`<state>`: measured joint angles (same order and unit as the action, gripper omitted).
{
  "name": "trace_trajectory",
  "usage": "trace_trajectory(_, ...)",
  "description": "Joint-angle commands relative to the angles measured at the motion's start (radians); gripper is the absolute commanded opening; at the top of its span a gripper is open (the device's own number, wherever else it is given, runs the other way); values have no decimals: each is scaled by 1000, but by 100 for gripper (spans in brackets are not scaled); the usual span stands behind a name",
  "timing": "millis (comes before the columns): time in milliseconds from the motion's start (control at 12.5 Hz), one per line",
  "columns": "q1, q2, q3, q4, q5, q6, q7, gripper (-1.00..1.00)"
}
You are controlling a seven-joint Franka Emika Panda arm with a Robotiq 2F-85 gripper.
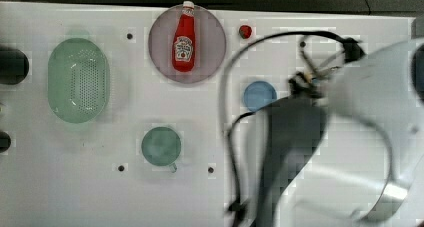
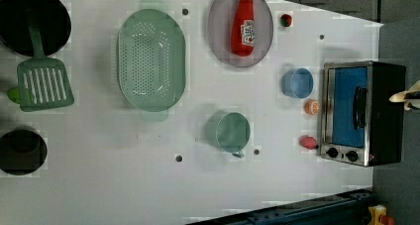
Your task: Pick banana from table and place on oven.
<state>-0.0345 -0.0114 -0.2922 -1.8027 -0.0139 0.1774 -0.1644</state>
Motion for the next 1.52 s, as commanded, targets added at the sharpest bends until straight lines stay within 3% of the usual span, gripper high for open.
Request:
trace_trajectory(80, -61, 51, -144, 16, -15, 126, -326, -58)
trace_trajectory(320, -67, 137, -275, 15, -8, 201, -525, -58)
trace_trajectory(560, -70, 210, -317, 14, 25, 202, -561, -53)
trace_trajectory(1120, -67, 239, -313, 13, 33, 231, -561, 100)
trace_trajectory(1520, -6, 143, -234, 68, 29, 212, -444, 100)
